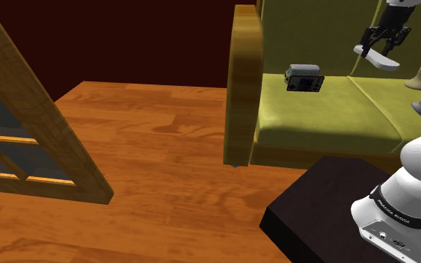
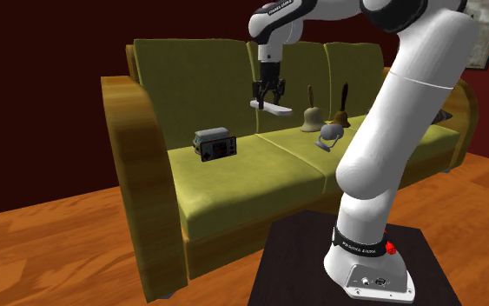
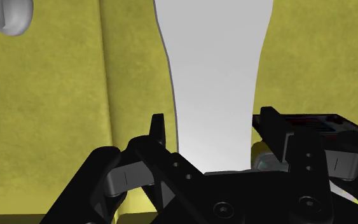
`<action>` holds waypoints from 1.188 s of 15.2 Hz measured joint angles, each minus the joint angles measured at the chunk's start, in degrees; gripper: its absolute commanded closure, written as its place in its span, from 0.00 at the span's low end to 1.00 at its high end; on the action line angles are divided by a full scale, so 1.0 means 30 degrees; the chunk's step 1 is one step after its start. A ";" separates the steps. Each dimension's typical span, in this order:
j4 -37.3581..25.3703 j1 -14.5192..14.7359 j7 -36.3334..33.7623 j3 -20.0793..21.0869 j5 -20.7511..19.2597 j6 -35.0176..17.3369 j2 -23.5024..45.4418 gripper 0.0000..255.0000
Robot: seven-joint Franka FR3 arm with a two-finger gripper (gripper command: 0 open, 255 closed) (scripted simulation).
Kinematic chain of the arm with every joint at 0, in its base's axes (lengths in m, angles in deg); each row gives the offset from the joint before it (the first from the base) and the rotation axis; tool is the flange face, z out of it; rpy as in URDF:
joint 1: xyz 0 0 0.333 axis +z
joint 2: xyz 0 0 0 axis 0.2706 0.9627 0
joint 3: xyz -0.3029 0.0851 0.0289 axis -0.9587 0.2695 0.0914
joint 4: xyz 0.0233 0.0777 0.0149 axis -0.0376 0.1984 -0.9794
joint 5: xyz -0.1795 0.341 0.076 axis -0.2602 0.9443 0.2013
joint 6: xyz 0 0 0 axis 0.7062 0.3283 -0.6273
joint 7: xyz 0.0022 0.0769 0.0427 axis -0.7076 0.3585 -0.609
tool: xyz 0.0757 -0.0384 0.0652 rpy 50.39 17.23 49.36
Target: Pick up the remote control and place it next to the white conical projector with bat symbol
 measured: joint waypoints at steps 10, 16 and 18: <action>-0.4845 -0.1826 0.5473 -0.3070 0.1653 0.0535 0.4627 1.00; -0.8899 -0.3683 0.8635 -0.4197 0.3618 0.1633 0.8191 1.00; -0.9033 -0.3962 0.9033 -0.4271 0.3881 0.1399 0.8648 1.00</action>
